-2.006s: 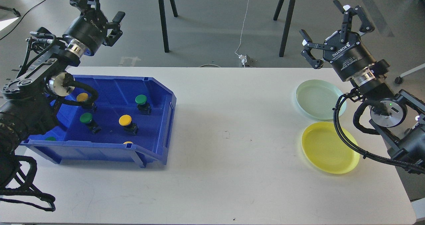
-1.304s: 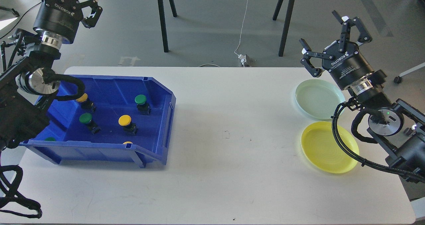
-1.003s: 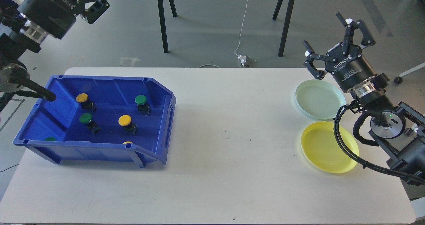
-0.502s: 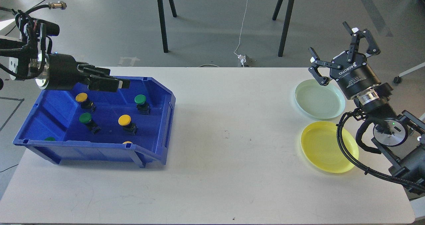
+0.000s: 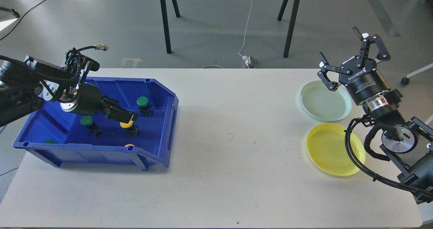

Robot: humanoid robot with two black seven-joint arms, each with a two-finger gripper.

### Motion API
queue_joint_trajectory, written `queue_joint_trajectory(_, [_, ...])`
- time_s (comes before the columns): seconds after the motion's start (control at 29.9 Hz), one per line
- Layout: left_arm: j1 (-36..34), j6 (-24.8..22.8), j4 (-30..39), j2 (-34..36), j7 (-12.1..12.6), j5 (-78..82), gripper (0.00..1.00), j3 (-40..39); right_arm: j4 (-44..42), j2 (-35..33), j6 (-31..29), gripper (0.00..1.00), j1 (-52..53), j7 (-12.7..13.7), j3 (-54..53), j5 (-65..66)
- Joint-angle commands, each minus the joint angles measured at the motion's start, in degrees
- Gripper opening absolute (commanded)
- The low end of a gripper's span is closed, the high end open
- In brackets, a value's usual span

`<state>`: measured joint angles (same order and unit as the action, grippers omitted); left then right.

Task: Pass button and place on color plate
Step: 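Lower the left gripper into the bin and grasp a yellow-topped button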

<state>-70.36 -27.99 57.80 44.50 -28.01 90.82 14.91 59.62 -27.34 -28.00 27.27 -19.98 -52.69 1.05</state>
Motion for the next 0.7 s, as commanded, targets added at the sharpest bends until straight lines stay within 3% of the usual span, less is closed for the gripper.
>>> queue_joint_trajectory(0.0, [1.89, -0.01, -4.18, -2.83, 0.01, 0.06, 0.98, 0.56, 0.06, 0.0, 0.0, 0.99, -0.55, -0.15, -1.1, 0.01])
queue_joint_trajectory(0.67, [6.12, -0.01, -11.3, -8.55, 0.01, -0.03, 0.98, 0.47, 0.32, 0.0, 0.0, 0.99, -2.49, -0.24, -2.33, 0.01])
